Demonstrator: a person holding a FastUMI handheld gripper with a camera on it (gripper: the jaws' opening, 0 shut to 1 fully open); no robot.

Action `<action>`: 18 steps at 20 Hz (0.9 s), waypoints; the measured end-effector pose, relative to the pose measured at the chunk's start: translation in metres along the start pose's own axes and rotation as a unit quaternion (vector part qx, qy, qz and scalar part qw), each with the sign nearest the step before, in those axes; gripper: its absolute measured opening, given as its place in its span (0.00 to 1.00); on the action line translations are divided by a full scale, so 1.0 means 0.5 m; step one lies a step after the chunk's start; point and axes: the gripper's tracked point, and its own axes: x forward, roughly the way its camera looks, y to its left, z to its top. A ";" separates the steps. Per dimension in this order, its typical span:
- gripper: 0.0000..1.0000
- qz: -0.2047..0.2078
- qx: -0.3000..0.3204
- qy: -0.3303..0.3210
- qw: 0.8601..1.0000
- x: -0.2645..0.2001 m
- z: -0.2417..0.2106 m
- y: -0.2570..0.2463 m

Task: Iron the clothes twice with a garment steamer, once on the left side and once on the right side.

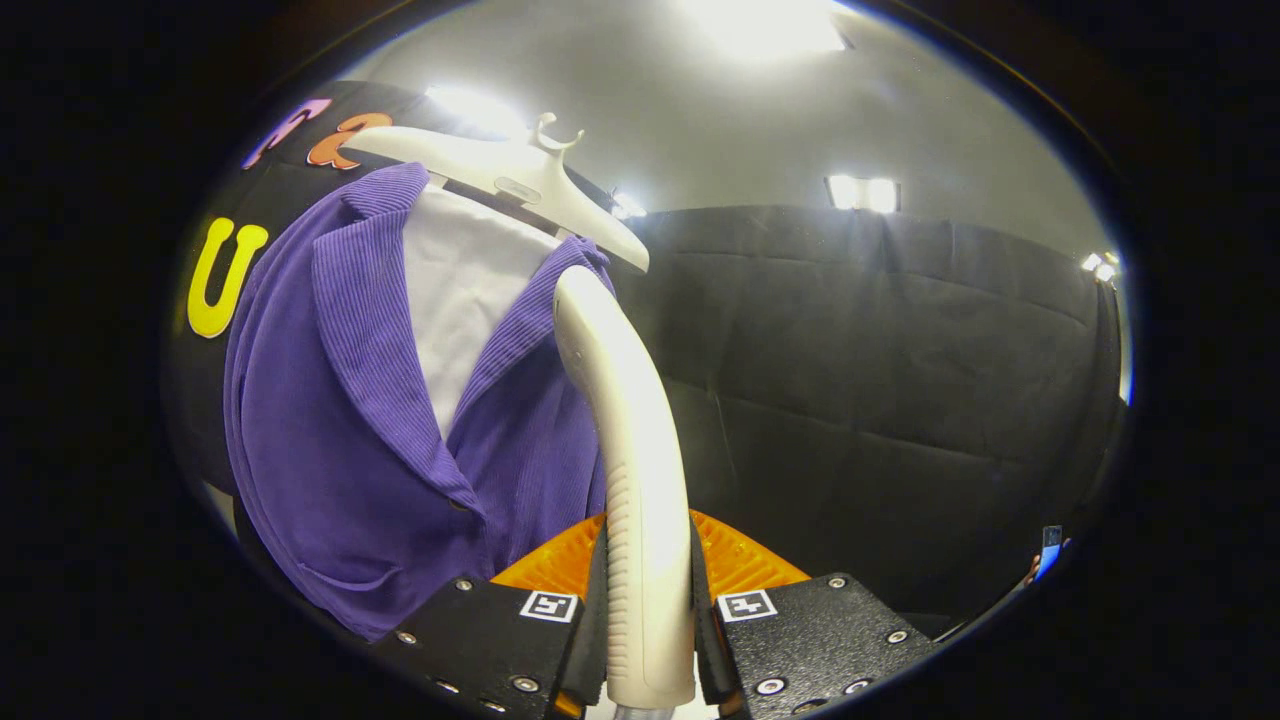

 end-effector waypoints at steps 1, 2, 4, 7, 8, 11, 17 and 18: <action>0.36 0.001 -0.003 -0.004 1.000 0.008 0.008 0.004; 0.36 0.000 -0.007 -0.008 1.000 0.016 0.013 0.009; 0.36 0.002 -0.009 -0.013 1.000 0.027 0.024 0.023; 0.36 -0.003 -0.028 -0.021 0.999 0.038 0.037 0.043; 0.36 -0.008 -0.034 -0.026 0.999 0.041 0.041 0.046; 0.36 -0.026 -0.064 -0.017 0.997 0.058 0.026 0.054; 0.37 -0.041 -0.104 0.015 0.994 0.098 -0.057 0.058; 0.37 -0.043 -0.113 0.018 0.992 0.105 -0.065 0.059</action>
